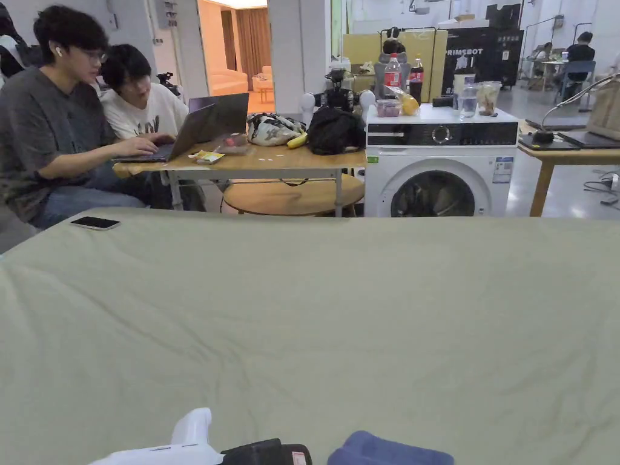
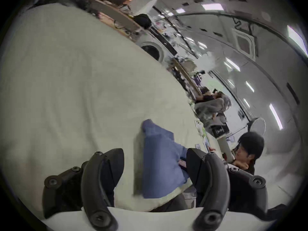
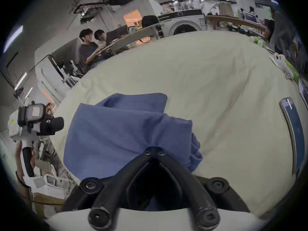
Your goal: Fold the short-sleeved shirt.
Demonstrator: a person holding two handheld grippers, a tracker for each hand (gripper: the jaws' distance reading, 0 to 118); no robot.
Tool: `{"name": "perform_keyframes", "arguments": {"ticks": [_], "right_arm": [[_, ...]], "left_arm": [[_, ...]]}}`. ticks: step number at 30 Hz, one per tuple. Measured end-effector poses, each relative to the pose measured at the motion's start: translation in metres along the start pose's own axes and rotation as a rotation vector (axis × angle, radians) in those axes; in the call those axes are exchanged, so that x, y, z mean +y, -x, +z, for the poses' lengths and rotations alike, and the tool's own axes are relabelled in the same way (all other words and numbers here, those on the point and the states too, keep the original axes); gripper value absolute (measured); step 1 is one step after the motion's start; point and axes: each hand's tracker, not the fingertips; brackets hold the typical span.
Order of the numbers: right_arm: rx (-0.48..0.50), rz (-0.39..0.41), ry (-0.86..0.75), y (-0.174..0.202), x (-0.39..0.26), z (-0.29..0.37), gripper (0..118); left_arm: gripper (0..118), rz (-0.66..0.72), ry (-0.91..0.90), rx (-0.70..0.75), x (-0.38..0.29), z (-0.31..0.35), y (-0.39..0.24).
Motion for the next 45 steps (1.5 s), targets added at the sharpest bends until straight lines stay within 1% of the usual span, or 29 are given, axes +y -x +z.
{"name": "perform_keyframes", "arguments": {"ticks": [1, 2, 3, 5, 6, 7, 8, 11, 12, 13, 16, 17, 18, 19, 20, 21, 23, 25, 27, 30, 34, 35, 36, 37, 38, 40, 41, 43, 45], "right_arm": [[-0.010, 0.006, 0.004, 0.003, 0.001, 0.000, 0], [-0.033, 0.061, 0.015, 0.005, 0.002, -0.001, 0], [-0.041, 0.092, 0.020, 0.007, 0.003, -0.001, 0], [-0.043, 0.097, 0.026, 0.009, 0.005, -0.001, 0], [-0.042, 0.098, 0.029, 0.008, 0.006, -0.001, 0], [-0.041, 0.098, 0.030, 0.007, 0.006, -0.001, 0], [-0.037, 0.094, 0.031, 0.005, 0.006, -0.001, 0], [-0.029, 0.090, 0.026, 0.004, 0.006, -0.001, 0], [-0.029, 0.093, 0.024, 0.004, 0.005, 0.000, 0], [-0.029, 0.094, 0.022, 0.004, 0.005, 0.000, 0], [-0.028, 0.091, 0.012, 0.005, 0.004, 0.003, 0], [-0.028, 0.092, -0.011, 0.009, 0.004, 0.009, 0], [-0.026, 0.117, -0.086, 0.019, 0.003, 0.022, 0], [0.025, 0.149, -0.121, 0.028, 0.005, 0.031, 0], [0.079, 0.163, -0.135, 0.040, 0.008, 0.037, 0], [0.109, 0.173, -0.115, 0.053, 0.016, 0.034, 0], [0.160, 0.240, -0.086, 0.086, 0.033, 0.018, 0], [0.226, 0.316, -0.085, 0.129, 0.049, -0.004, 0], [0.323, 0.369, -0.062, 0.175, 0.062, -0.025, 0], [0.406, 0.397, -0.057, 0.242, 0.078, -0.060, 0], [0.471, 0.472, -0.049, 0.322, 0.096, -0.102, 0], [0.478, 0.480, -0.050, 0.338, 0.099, -0.110, 0], [0.473, 0.494, -0.041, 0.352, 0.104, -0.120, 0], [0.473, 0.512, -0.040, 0.362, 0.105, -0.125, 0], [0.474, 0.516, -0.039, 0.370, 0.107, -0.130, 0], [0.474, 0.518, -0.012, 0.376, 0.112, -0.143, 0], [0.474, 0.516, -0.011, 0.373, 0.113, -0.144, 0], [0.474, 0.504, -0.022, 0.362, 0.114, -0.138, 0], [0.466, 0.490, -0.038, 0.344, 0.113, -0.120, 0]], "left_arm": [[78, 0.011, 0.009, -0.003, -0.003, -0.005, 0.005], [78, 0.026, 0.025, -0.002, -0.005, -0.012, 0.008], [78, 0.028, 0.034, -0.004, -0.008, -0.021, 0.010], [78, 0.024, 0.069, -0.020, -0.013, -0.044, 0.010], [75, 0.009, 0.094, -0.022, -0.015, -0.057, 0.009], [58, 0.002, 0.106, -0.026, -0.017, -0.069, 0.009], [28, -0.008, 0.123, -0.033, -0.019, -0.081, 0.008], [26, -0.011, 0.145, -0.057, -0.022, -0.102, 0.005], [25, 0.012, 0.168, -0.050, -0.022, -0.108, 0.003], [23, 0.006, 0.164, 0.011, -0.024, -0.107, 0.001], [22, -0.004, 0.145, -0.024, -0.024, -0.100, 0.004], [22, 0.013, 0.105, -0.037, -0.027, -0.091, 0.005], [22, 0.016, 0.099, -0.049, -0.026, -0.083, 0.003], [22, 0.024, 0.071, -0.056, -0.022, -0.073, 0.001], [22, 0.045, 0.039, -0.080, -0.017, -0.058, 0.000], [22, 0.053, 0.015, -0.101, -0.009, -0.041, 0.003], [22, 0.034, -0.046, -0.085, 0.010, -0.007, 0.009], [22, 0.014, -0.102, -0.020, 0.032, 0.033, 0.023], [22, 0.013, -0.202, 0.071, 0.050, 0.077, 0.045], [22, 0.054, -0.279, 0.209, 0.080, 0.131, 0.094], [22, 0.117, -0.318, 0.365, 0.111, 0.181, 0.159], [30, 0.100, -0.331, 0.424, 0.116, 0.189, 0.167], [46, 0.060, -0.337, 0.492, 0.122, 0.196, 0.172], [64, 0.034, -0.356, 0.570, 0.124, 0.196, 0.173], [77, 0.034, -0.374, 0.659, 0.128, 0.199, 0.175], [77, 0.014, -0.383, 0.729, 0.134, 0.203, 0.178], [77, -0.008, -0.399, 0.759, 0.128, 0.206, 0.158], [77, -0.068, -0.423, 0.810, 0.127, 0.211, 0.142], [77, -0.148, -0.412, 0.796, 0.122, 0.214, 0.113]]}}
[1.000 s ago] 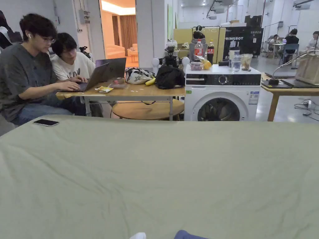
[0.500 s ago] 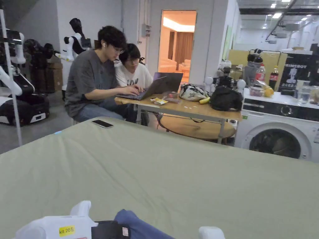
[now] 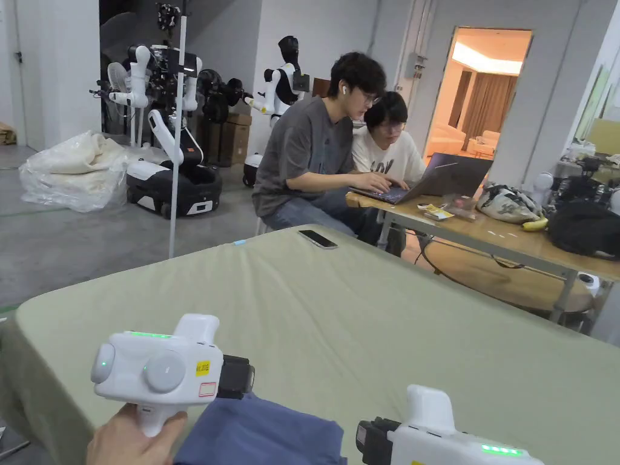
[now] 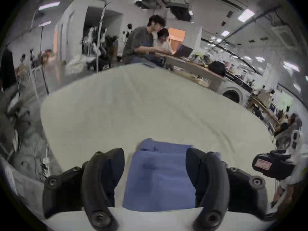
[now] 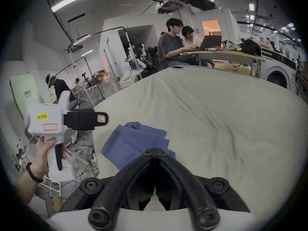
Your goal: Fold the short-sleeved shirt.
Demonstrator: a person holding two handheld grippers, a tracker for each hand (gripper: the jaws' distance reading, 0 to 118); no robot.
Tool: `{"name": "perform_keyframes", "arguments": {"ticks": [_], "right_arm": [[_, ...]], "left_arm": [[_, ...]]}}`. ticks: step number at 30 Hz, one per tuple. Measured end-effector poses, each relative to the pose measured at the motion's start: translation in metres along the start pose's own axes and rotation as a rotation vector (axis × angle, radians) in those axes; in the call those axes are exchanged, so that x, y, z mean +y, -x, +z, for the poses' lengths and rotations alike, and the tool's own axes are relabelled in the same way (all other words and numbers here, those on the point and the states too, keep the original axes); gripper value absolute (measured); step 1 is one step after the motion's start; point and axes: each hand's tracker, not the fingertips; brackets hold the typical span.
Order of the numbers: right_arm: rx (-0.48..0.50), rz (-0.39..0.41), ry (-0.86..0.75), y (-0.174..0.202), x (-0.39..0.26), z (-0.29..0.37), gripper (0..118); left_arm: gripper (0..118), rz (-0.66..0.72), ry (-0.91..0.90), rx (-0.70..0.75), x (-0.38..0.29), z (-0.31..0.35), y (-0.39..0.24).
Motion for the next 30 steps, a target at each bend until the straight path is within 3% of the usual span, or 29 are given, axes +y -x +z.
{"name": "perform_keyframes", "arguments": {"ticks": [8, 12, 13, 15, 17, 19, 20, 21, 23, 26, 30], "right_arm": [[-0.133, -0.052, -0.202, -0.044, -0.024, 0.129, 0], [-0.320, -0.041, -0.363, -0.069, -0.044, 0.220, 0], [-0.370, -0.039, -0.394, -0.074, -0.049, 0.240, 0], [-0.462, -0.027, -0.470, -0.085, -0.059, 0.277, 0], [-0.558, 0.041, -0.496, -0.094, -0.066, 0.306, 0], [-0.673, 0.113, -0.506, -0.098, -0.082, 0.334, 0], [-0.738, 0.088, -0.543, -0.100, -0.091, 0.346, 0], [-0.764, 0.008, -0.586, -0.104, -0.099, 0.359, 0], [-0.700, -0.098, -0.637, -0.112, -0.108, 0.378, 0], [-0.811, -0.070, -0.630, -0.107, -0.114, 0.386, 0], [-0.881, 0.020, -0.542, -0.096, -0.112, 0.375, 0]], "left_arm": [[77, -0.202, -0.356, -0.193, -0.007, 0.099, -0.140], [77, -0.270, -0.450, -0.323, -0.014, 0.120, -0.215], [74, -0.283, -0.484, -0.338, -0.014, 0.122, -0.230], [50, -0.284, -0.514, -0.332, -0.011, 0.125, -0.265], [20, -0.270, -0.506, -0.400, -0.007, 0.125, -0.290], [0, -0.297, -0.519, -0.424, -0.014, 0.133, -0.314], [0, -0.346, -0.549, -0.405, -0.019, 0.136, -0.324], [0, -0.385, -0.562, -0.350, -0.027, 0.141, -0.334], [0, -0.400, -0.569, -0.333, -0.041, 0.147, -0.344], [0, -0.334, -0.562, -0.357, -0.062, 0.152, -0.343], [0, -0.319, -0.544, -0.370, -0.077, 0.154, -0.341]]}}
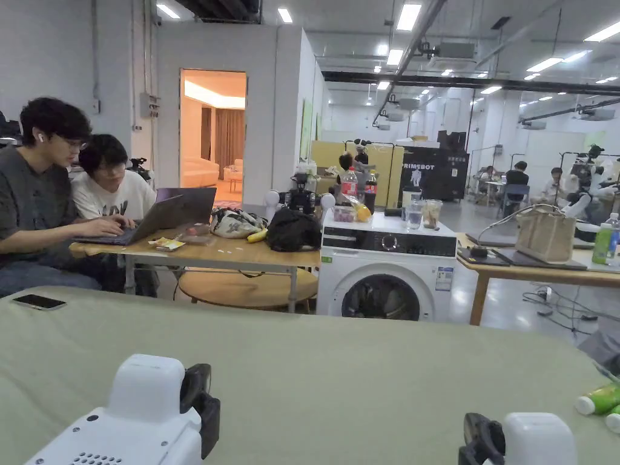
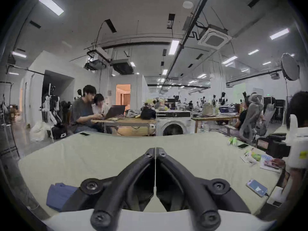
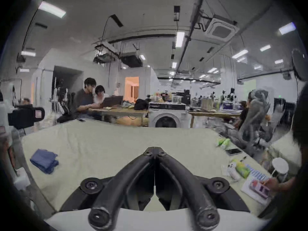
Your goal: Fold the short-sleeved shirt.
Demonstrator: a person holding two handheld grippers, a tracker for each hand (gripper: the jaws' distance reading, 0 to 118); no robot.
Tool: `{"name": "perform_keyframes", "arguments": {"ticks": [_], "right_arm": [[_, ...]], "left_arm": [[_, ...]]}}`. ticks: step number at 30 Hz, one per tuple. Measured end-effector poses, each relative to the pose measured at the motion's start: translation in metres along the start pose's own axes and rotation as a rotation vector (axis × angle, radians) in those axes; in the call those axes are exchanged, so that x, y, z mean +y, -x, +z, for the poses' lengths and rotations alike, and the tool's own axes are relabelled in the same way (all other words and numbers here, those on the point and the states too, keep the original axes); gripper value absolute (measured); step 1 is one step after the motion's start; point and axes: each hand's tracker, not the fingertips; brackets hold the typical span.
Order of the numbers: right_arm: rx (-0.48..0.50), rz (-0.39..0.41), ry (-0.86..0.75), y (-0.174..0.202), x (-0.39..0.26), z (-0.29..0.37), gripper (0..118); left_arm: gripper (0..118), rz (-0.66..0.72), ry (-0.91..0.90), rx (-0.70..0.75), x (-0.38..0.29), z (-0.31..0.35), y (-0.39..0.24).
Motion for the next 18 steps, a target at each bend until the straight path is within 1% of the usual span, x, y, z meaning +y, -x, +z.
{"name": "perform_keyframes", "arguments": {"ticks": [2, 4, 8, 12, 15, 18], "right_arm": [[-0.026, 0.030, 0.000, 0.011, -0.001, -0.001, 0], [-0.025, 0.034, -0.008, 0.019, -0.002, -0.001, 0], [-0.008, 0.004, -0.024, 0.024, -0.001, -0.002, 0], [-0.011, -0.017, -0.026, 0.022, 0.001, -0.003, 0], [-0.008, -0.033, -0.014, 0.021, 0.002, -0.005, 0], [0.010, -0.032, -0.009, 0.024, 0.002, -0.005, 0]], "left_arm": [[0, -0.040, 0.018, 0.005, -0.001, 0.000, -0.004], [0, -0.057, 0.016, 0.019, 0.000, 0.002, -0.003], [0, -0.030, 0.026, 0.026, 0.001, 0.006, 0.006], [0, -0.041, 0.019, 0.060, -0.002, 0.012, 0.014], [0, -0.025, 0.020, 0.054, 0.000, 0.011, 0.019], [0, 0.024, 0.018, 0.037, 0.001, 0.012, 0.024]]}}
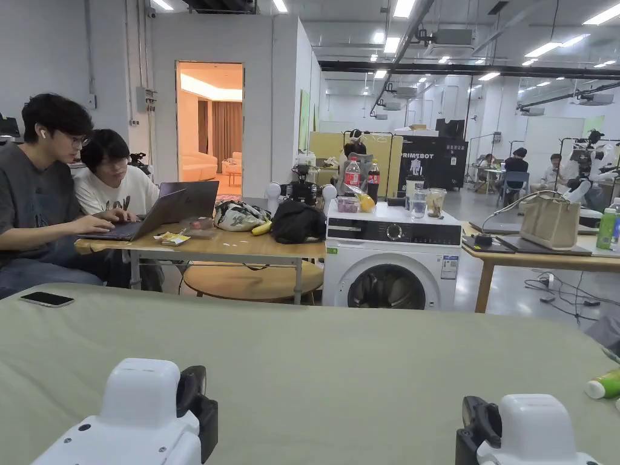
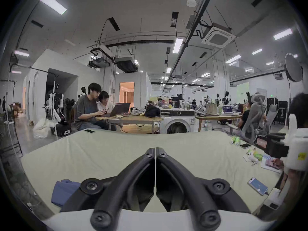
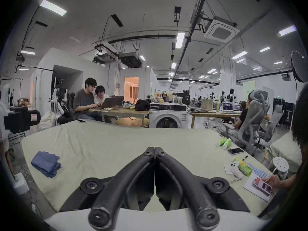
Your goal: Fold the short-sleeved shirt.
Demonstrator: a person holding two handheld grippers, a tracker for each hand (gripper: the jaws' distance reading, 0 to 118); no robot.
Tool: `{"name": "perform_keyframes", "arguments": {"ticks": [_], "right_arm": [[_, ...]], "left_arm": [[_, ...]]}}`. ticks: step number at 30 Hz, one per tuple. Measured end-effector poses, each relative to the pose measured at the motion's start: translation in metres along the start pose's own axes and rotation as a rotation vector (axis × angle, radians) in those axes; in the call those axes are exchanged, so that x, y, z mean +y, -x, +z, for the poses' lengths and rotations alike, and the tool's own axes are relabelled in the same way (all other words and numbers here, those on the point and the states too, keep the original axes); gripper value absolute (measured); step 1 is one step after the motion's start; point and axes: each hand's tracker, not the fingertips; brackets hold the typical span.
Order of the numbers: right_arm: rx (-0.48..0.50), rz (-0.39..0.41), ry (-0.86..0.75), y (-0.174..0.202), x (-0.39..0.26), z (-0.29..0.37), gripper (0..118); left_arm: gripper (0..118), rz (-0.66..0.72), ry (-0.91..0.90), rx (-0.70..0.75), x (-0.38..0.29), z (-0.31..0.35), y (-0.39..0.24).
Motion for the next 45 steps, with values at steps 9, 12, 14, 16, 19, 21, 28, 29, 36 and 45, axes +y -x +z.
{"name": "perform_keyframes", "arguments": {"ticks": [9, 12, 14, 16, 19, 21, 28, 29, 36, 45], "right_arm": [[0.005, -0.027, -0.014, -0.002, 0.002, 0.000, 0], [0.032, -0.049, -0.015, -0.006, 0.004, 0.003, 2], [0.056, -0.036, -0.013, -0.006, 0.004, 0.003, 2], [0.037, -0.020, -0.004, -0.003, 0.003, 0.003, 2], [0.046, -0.026, 0.002, -0.004, 0.000, 0.003, 2], [0.044, -0.031, 0.000, -0.004, -0.001, 0.003, 2], [0.036, -0.016, 0.001, -0.004, -0.003, 0.004, 76], [0.038, -0.010, 0.003, -0.004, -0.003, 0.004, 106], [0.061, 0.000, -0.022, -0.002, -0.006, 0.009, 117], [0.071, -0.017, -0.045, -0.003, -0.001, 0.012, 117]], "left_arm": [[0, 0.022, -0.009, -0.032, -0.003, -0.002, 0.002], [0, -0.013, -0.007, -0.023, -0.005, -0.004, -0.005], [0, -0.024, -0.002, -0.025, -0.004, -0.005, -0.009], [0, -0.033, -0.002, -0.030, -0.004, -0.005, -0.011], [0, -0.035, -0.006, -0.037, -0.004, -0.004, -0.013], [0, -0.031, -0.007, -0.039, -0.004, -0.002, -0.013], [36, -0.022, -0.012, -0.035, -0.004, 0.000, -0.014], [63, -0.019, -0.009, -0.032, -0.004, 0.000, -0.014], [109, -0.017, -0.015, -0.024, -0.007, 0.001, -0.015], [109, -0.031, -0.048, -0.015, -0.006, 0.006, -0.017]]}}
